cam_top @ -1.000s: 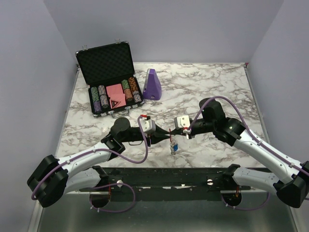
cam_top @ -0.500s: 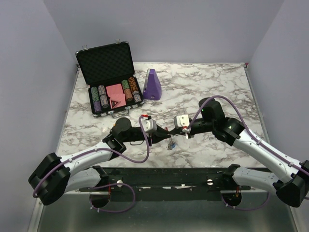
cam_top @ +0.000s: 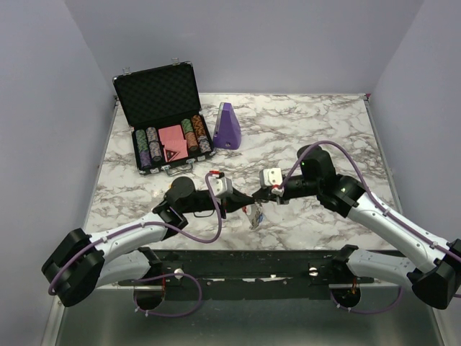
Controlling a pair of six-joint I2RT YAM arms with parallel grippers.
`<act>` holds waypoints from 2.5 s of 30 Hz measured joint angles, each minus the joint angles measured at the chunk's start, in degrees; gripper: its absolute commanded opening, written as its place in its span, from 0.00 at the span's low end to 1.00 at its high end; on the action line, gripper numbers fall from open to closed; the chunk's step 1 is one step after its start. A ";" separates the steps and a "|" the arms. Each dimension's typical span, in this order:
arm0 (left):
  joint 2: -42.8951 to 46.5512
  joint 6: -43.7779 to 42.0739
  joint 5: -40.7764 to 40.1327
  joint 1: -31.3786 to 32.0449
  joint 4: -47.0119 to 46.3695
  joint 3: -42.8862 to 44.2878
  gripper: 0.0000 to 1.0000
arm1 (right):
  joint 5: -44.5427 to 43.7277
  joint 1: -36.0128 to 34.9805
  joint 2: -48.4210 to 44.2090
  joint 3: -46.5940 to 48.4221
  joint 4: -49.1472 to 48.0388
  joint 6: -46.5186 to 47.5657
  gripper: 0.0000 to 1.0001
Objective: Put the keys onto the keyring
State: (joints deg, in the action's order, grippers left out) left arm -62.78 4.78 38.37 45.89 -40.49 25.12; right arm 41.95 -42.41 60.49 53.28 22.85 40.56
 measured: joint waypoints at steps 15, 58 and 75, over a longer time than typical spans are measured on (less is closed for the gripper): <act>2.73 11.67 -6.32 -0.02 1.18 -0.63 0.00 | 4.07 4.96 -0.96 0.02 -2.78 -13.20 0.35; 4.39 20.55 -17.11 0.42 -1.88 -3.43 0.00 | 1.60 5.03 0.81 -4.70 -6.34 -21.18 0.42; 4.55 21.46 -26.56 4.24 -8.48 -7.39 0.00 | 0.50 5.03 1.40 -8.13 -13.16 -34.27 0.44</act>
State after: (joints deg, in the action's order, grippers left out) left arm -58.24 26.24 11.81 50.13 -48.97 17.74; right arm 42.46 -37.39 61.89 45.15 9.69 6.28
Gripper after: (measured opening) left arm 0.009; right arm 0.431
